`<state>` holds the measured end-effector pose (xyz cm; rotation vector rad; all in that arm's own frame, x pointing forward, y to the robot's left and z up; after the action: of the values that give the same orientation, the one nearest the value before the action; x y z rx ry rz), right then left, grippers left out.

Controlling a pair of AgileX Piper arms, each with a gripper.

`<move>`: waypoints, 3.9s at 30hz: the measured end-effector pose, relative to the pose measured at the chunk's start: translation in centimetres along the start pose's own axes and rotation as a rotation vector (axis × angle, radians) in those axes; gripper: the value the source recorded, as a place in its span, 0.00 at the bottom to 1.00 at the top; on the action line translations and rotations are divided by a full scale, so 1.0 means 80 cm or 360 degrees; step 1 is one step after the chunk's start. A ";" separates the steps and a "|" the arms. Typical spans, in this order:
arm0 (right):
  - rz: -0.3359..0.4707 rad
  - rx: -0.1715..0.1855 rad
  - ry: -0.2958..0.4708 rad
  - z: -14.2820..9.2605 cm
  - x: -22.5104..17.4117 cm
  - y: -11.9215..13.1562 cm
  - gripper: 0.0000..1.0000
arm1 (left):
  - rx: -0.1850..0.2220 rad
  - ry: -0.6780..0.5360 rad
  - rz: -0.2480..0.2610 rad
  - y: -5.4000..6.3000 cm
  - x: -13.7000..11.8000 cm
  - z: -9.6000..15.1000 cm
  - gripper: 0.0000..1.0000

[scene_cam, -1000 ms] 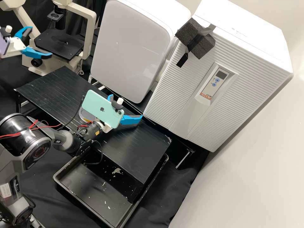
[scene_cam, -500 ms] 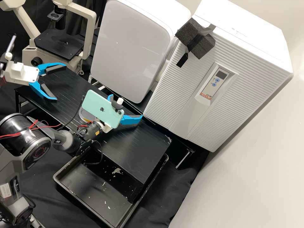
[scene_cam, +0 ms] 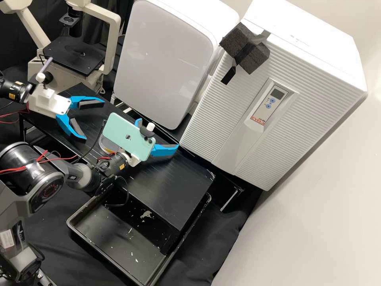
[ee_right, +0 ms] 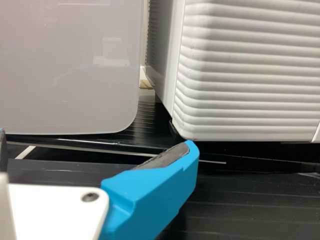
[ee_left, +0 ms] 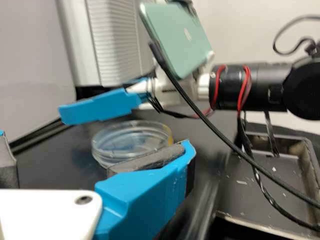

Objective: Place the petri dish on the microscope

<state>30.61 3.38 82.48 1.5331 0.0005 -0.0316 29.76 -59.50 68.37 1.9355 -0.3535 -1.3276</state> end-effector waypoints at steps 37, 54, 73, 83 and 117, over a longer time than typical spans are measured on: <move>0.0000 0.0000 0.0000 0.000 0.000 0.000 1.00 | -0.0180 -0.0015 -0.0291 0.011 0.072 0.029 1.00; 0.0000 0.0000 0.0000 0.000 0.000 0.000 1.00 | -0.0287 -0.0004 -0.0249 -0.003 0.088 0.020 1.00; 0.0000 0.0000 0.0000 0.000 0.000 0.000 1.00 | -0.0181 -0.0003 -0.0238 -0.007 0.089 0.024 0.00; 0.0000 0.0000 0.0000 0.000 0.000 0.000 1.00 | -0.0136 0.0032 -0.0211 -0.010 0.086 0.028 0.00; 0.0000 0.0000 0.0000 0.000 0.000 0.000 1.00 | -0.0081 0.0000 -0.0167 -0.015 0.078 0.037 0.00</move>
<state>30.61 3.38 82.48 1.5331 0.0005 -0.0316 29.57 -63.64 62.70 1.9341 -0.2185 -1.3900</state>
